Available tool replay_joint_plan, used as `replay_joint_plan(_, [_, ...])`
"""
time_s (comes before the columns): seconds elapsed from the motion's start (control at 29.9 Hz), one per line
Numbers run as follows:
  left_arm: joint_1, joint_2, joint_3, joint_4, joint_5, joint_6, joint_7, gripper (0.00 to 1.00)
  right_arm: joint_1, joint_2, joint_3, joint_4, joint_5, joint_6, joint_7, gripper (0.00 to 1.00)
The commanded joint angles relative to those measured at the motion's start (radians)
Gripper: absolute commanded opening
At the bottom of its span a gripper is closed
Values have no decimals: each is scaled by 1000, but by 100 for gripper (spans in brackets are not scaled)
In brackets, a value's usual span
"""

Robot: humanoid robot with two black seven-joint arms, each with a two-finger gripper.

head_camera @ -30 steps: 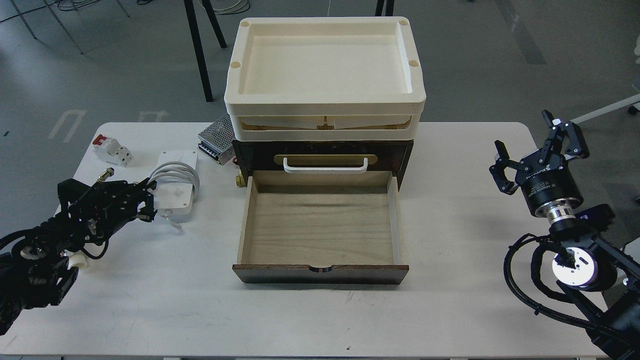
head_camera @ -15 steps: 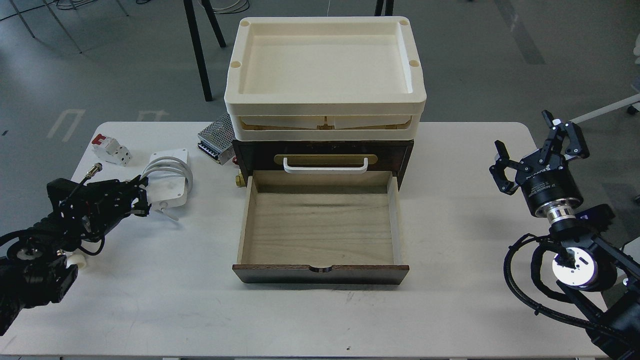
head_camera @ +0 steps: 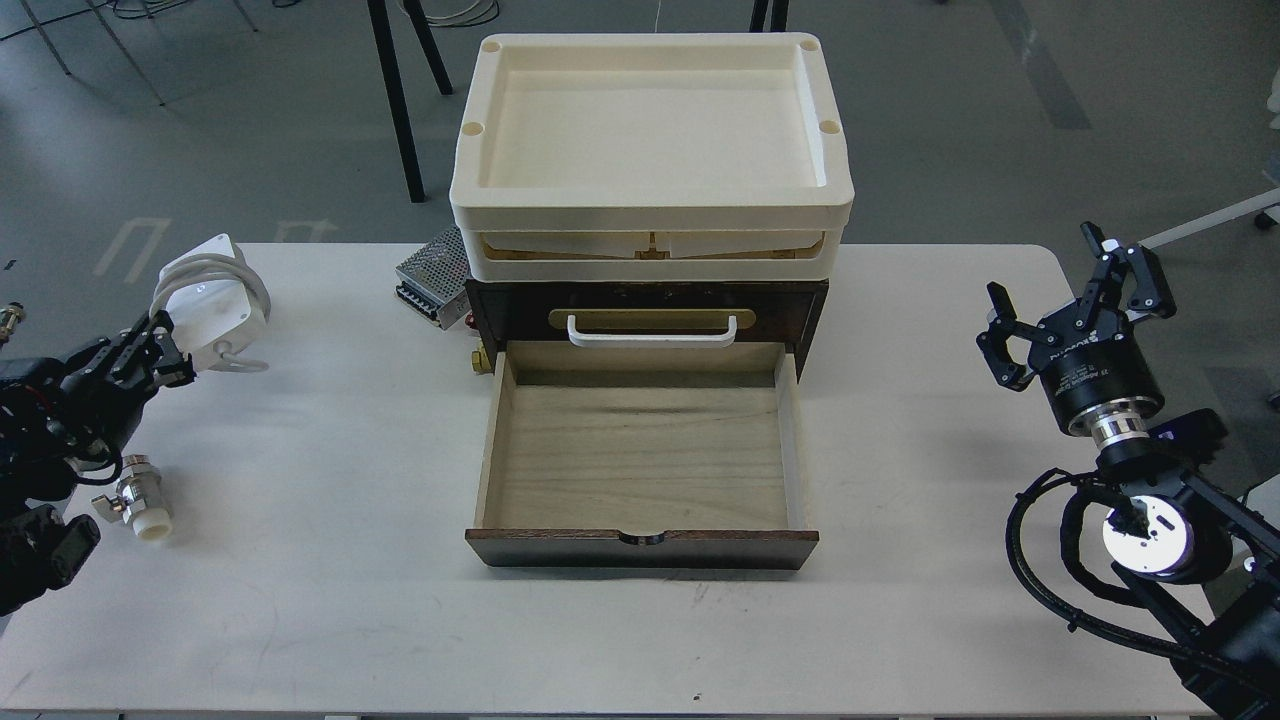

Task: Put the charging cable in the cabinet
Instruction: 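Lift the cable with the left gripper up and over the cabinet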

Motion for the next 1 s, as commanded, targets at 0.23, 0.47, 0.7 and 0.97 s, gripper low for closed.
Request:
replay_joint_plan(0.23, [-5, 92, -194, -93, -138, -109, -1, 0, 0, 0, -2, 1, 0, 1, 0, 99])
replay_joint_plan(0.47, [-53, 164, -344, -106, -140, -274, -1, 0, 0, 0, 0, 1, 0, 1, 0, 99])
replay_joint_plan(0.7, [-110, 327, -482, -275, -140, -419, -1, 0, 0, 2, 0, 1, 0, 1, 0, 99])
replay_joint_plan(0.97, [-123, 506, -585, -589, -140, -440, -1, 0, 0, 0, -2, 1, 0, 1, 0, 99])
